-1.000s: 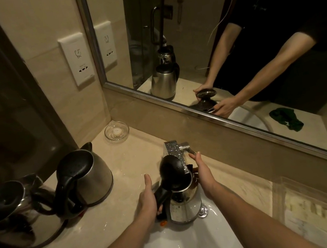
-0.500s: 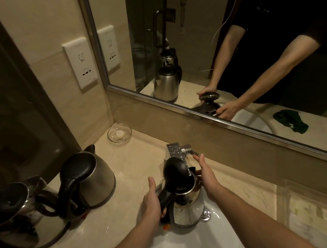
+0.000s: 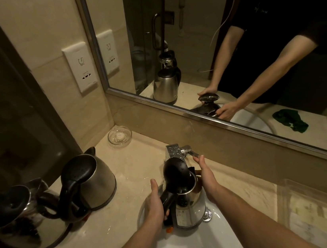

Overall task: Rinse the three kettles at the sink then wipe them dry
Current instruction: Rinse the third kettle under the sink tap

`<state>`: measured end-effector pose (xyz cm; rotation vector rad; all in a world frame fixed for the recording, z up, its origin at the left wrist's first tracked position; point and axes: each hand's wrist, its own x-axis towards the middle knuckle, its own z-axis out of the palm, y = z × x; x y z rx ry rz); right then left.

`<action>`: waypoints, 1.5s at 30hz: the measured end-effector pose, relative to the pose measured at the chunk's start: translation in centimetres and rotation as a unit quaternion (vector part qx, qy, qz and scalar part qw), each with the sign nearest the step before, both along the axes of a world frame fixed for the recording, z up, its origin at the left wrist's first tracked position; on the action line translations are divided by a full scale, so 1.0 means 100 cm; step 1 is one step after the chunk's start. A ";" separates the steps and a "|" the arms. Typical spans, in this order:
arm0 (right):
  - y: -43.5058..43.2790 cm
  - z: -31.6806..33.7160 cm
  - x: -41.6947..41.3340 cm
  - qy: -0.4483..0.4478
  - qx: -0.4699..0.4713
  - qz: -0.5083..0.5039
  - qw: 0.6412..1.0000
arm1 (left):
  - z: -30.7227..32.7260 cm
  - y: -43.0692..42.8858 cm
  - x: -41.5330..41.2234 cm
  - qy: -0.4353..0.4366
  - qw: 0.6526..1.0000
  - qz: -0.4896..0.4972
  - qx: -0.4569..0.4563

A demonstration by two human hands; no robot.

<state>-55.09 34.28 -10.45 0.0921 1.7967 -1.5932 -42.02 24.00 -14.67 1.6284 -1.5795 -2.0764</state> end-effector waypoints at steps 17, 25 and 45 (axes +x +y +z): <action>0.000 0.005 0.008 -0.030 -0.007 0.003 1.000 | 0.003 0.004 0.012 0.019 0.999 -0.008 0.028; -0.003 0.009 0.010 -0.032 -0.010 0.008 0.999 | 0.009 0.002 0.015 0.012 1.000 -0.024 0.006; -0.004 0.009 0.012 -0.035 -0.021 0.004 0.999 | 0.009 0.001 0.012 0.026 0.999 -0.028 0.005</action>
